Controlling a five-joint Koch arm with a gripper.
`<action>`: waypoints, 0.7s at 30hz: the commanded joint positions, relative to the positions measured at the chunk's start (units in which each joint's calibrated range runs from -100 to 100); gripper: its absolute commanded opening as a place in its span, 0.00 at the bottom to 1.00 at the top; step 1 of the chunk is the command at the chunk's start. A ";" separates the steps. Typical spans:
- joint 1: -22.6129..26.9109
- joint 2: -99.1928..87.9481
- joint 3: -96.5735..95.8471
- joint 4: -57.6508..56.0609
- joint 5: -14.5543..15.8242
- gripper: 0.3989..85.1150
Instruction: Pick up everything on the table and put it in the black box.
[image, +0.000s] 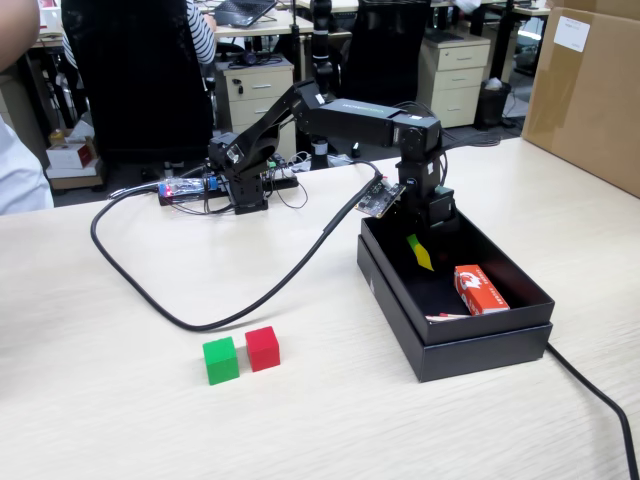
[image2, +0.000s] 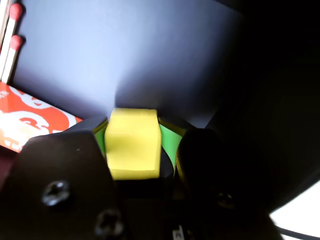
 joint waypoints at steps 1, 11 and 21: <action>0.34 -2.38 1.10 1.91 -0.05 0.37; -3.27 -44.83 -8.42 1.91 -2.59 0.46; -19.98 -65.83 -22.92 1.91 -14.11 0.55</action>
